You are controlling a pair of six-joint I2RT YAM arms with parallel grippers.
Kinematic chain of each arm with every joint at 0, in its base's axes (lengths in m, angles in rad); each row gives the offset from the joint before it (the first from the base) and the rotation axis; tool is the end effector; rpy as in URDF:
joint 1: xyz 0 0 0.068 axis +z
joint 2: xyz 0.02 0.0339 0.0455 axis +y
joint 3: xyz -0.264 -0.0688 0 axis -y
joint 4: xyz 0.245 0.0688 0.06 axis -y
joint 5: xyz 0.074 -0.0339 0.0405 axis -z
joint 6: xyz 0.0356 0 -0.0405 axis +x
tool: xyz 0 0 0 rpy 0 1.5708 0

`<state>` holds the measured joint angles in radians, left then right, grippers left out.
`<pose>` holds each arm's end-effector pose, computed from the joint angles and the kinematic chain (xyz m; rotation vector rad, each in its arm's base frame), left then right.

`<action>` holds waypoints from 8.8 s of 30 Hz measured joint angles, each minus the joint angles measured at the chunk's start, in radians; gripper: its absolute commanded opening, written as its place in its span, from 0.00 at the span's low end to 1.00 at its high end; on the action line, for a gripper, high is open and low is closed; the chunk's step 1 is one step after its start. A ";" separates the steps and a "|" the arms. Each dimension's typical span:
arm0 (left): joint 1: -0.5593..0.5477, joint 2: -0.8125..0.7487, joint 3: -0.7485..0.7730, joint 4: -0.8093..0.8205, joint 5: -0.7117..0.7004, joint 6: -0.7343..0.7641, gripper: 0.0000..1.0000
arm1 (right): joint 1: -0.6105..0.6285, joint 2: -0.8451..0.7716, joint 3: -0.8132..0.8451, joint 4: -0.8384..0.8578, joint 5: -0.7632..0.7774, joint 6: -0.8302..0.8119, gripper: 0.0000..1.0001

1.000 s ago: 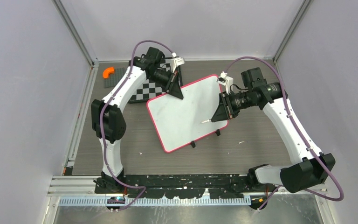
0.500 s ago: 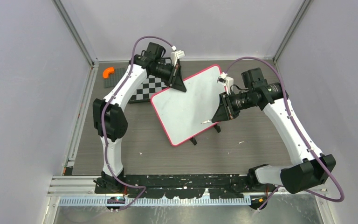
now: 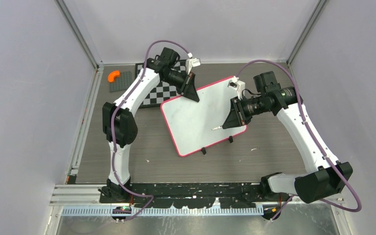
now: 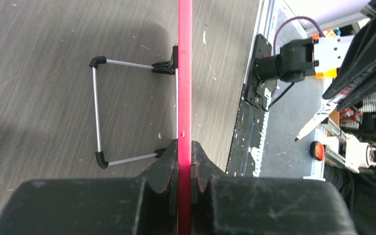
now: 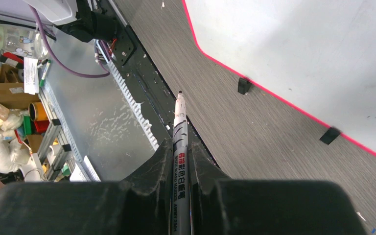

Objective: Write a sentence on the whiteboard
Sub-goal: Adjust the whiteboard at the center of the board, then write a sentence on the whiteboard.

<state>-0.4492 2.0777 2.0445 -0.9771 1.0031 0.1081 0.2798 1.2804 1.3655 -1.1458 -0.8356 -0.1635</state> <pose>0.3874 -0.2201 0.3172 1.0271 2.2093 -1.4180 0.2149 0.0892 0.3616 -0.8194 2.3396 1.1287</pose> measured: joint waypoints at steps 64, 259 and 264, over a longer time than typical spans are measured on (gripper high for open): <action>0.202 -0.433 -0.552 0.043 0.079 -0.050 0.53 | 0.454 0.141 0.163 0.224 0.344 0.083 0.00; 0.178 -0.422 -0.582 0.113 0.115 -0.074 0.00 | 0.652 0.348 0.286 0.289 0.670 0.142 0.00; 0.178 -0.427 -0.582 0.113 0.113 -0.074 0.00 | 0.644 0.307 0.278 0.272 0.658 0.118 0.00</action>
<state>-0.2710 1.6508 1.4628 -0.8642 1.1160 0.0341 0.9237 1.5879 1.6432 -0.8742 -0.1776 -0.0456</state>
